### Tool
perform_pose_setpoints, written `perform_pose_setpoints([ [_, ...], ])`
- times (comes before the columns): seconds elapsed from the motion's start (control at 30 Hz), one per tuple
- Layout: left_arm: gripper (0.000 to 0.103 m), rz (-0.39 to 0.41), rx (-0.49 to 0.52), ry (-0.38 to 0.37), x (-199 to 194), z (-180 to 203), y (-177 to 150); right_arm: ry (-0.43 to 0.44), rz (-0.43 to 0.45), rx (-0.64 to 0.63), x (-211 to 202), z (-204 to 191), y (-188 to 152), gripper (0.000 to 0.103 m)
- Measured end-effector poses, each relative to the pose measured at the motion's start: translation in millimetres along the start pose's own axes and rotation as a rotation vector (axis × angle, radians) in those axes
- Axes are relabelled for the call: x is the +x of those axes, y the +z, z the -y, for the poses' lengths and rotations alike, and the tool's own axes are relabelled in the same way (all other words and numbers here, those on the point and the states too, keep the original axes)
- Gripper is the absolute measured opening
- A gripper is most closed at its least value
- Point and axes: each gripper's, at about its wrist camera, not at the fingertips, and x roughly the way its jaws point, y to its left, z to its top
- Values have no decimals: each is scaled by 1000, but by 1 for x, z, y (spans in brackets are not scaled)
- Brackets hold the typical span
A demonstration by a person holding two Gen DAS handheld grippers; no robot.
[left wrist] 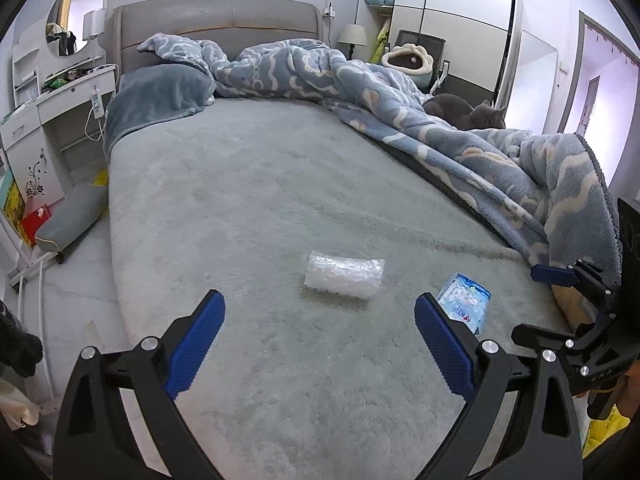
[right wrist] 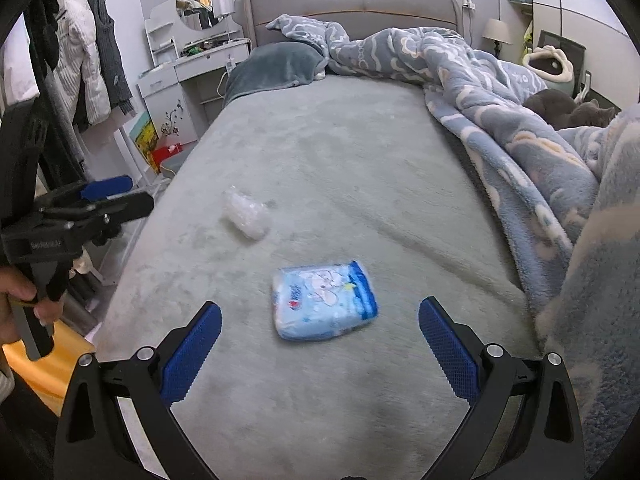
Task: Collect trash
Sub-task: 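Grasp the blue diaper packet with the right tool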
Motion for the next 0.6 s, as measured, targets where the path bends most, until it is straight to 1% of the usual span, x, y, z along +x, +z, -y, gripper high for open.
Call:
perform_pose_setpoints([
  [0.17, 97, -4, 16, -13, 10, 4, 1, 25, -35, 13, 14, 4, -6, 100],
  [0.27, 97, -23, 32, -19, 20, 6, 0, 35, -54, 2, 24, 3, -4, 100],
  [0.47, 97, -45, 36, -20, 36, 8, 2, -4, -87, -79, 44, -5, 3, 100],
  [0.6, 97, -42, 50, -26, 43, 13, 5, -1, -111, -53, 56, 0, 3, 100],
])
